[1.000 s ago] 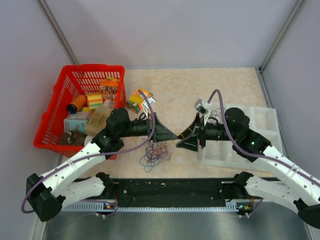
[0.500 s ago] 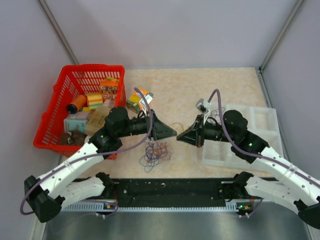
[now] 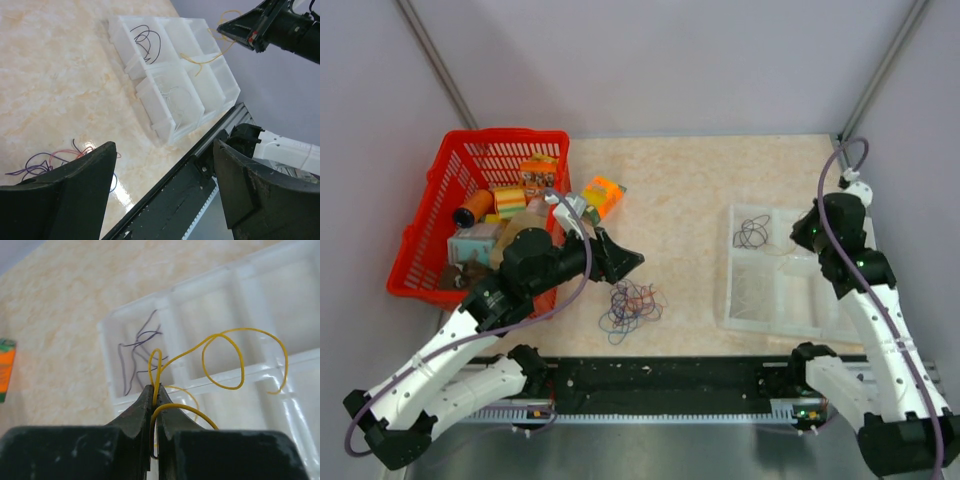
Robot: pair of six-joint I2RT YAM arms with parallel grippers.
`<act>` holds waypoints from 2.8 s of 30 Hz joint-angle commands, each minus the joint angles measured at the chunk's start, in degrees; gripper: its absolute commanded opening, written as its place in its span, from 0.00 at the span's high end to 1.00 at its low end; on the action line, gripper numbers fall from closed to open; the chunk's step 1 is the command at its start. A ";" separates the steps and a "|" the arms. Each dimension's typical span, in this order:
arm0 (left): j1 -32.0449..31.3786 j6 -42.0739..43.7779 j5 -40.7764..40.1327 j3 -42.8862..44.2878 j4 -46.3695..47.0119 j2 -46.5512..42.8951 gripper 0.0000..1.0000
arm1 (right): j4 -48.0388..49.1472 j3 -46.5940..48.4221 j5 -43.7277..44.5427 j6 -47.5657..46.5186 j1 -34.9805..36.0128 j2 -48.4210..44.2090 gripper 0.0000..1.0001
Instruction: Untangle the cables
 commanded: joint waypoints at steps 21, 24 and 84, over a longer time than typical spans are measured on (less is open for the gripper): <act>0.07 4.87 2.76 -4.38 0.83 -6.77 0.18 | 14.51 8.47 6.82 -25.53 -6.87 29.76 1.00; 0.07 5.75 2.94 -4.38 1.01 -6.50 0.18 | 13.36 6.63 -0.75 -19.82 -6.79 27.30 1.00; -0.19 -1.18 -2.87 -16.15 3.72 13.36 0.38 | 46.31 -15.62 -30.91 -6.00 38.04 31.51 0.54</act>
